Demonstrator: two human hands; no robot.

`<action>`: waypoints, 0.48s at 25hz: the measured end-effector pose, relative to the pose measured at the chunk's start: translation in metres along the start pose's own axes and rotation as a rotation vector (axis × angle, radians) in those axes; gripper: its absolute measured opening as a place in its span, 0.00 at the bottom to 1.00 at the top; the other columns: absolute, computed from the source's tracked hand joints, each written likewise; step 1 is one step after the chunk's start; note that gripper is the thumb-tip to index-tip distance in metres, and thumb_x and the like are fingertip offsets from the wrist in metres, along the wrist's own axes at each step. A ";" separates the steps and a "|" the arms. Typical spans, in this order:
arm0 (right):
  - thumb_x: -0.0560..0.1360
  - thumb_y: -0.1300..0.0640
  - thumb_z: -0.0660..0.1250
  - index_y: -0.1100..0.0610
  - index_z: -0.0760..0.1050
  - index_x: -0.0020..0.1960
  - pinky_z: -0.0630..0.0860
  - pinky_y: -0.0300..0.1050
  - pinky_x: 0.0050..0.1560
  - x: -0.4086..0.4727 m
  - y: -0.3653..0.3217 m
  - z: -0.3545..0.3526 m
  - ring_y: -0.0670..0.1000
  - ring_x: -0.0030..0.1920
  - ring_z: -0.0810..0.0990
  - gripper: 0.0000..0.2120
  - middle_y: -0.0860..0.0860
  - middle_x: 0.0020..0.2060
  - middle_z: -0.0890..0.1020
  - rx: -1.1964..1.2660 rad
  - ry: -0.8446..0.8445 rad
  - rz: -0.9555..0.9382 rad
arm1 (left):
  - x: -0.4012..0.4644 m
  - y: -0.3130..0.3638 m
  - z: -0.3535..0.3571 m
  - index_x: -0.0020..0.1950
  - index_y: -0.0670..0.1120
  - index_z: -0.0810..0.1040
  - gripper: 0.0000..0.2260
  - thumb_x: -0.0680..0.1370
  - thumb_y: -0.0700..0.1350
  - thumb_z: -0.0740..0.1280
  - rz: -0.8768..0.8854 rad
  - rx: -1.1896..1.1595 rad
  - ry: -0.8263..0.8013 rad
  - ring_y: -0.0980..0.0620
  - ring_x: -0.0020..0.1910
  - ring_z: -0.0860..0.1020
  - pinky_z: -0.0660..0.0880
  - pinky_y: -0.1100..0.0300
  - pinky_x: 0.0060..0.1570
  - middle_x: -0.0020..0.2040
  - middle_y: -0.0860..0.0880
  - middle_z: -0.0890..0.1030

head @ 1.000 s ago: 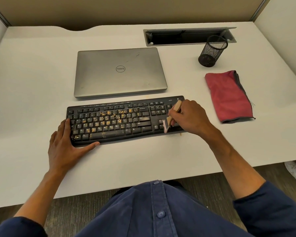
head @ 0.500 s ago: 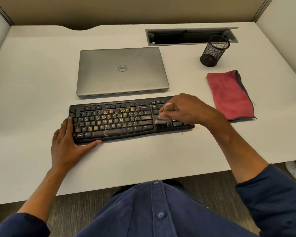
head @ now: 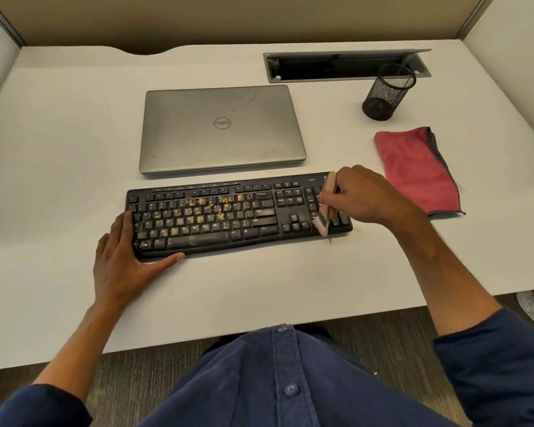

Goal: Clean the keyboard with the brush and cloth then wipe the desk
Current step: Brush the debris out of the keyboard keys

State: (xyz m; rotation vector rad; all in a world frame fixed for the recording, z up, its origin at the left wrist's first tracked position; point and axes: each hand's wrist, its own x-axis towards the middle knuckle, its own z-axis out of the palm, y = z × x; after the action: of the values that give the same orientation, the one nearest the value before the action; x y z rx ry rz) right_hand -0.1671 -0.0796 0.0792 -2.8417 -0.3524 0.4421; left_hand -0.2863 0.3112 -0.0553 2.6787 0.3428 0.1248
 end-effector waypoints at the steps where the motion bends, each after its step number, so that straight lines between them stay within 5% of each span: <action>1: 0.78 0.50 0.62 0.58 0.81 0.39 0.70 0.45 0.34 0.001 0.002 0.000 0.55 0.36 0.79 0.15 0.52 0.33 0.82 0.002 0.068 0.011 | 0.000 0.000 0.000 0.80 0.48 0.55 0.56 0.61 0.79 0.63 0.003 0.001 -0.001 0.41 0.71 0.67 0.65 0.41 0.71 0.78 0.48 0.63; 4: 0.79 0.49 0.61 0.56 0.82 0.42 0.75 0.46 0.39 -0.002 -0.002 0.009 0.54 0.36 0.80 0.16 0.52 0.34 0.83 0.107 0.183 0.022 | 0.000 0.001 0.000 0.80 0.48 0.55 0.56 0.61 0.79 0.64 0.009 0.002 0.001 0.40 0.71 0.67 0.66 0.41 0.71 0.78 0.48 0.63; 9: 0.77 0.52 0.64 0.56 0.82 0.40 0.75 0.46 0.37 -0.007 0.001 0.015 0.48 0.34 0.82 0.12 0.48 0.31 0.85 0.207 -0.015 0.036 | -0.001 0.001 0.000 0.80 0.48 0.54 0.57 0.61 0.79 0.63 -0.003 0.004 0.001 0.40 0.70 0.67 0.66 0.41 0.70 0.78 0.49 0.62; 12: 0.78 0.48 0.63 0.50 0.83 0.45 0.78 0.48 0.45 0.002 0.005 0.013 0.49 0.40 0.83 0.11 0.46 0.35 0.85 0.313 0.198 0.052 | 0.000 0.002 0.000 0.80 0.48 0.54 0.57 0.61 0.79 0.64 0.001 0.005 0.000 0.40 0.70 0.67 0.67 0.41 0.70 0.78 0.49 0.62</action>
State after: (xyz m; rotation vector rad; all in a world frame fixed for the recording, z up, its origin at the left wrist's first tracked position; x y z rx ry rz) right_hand -0.1682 -0.0815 0.0653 -2.5632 -0.1551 0.2010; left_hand -0.2863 0.3095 -0.0546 2.6835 0.3424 0.1248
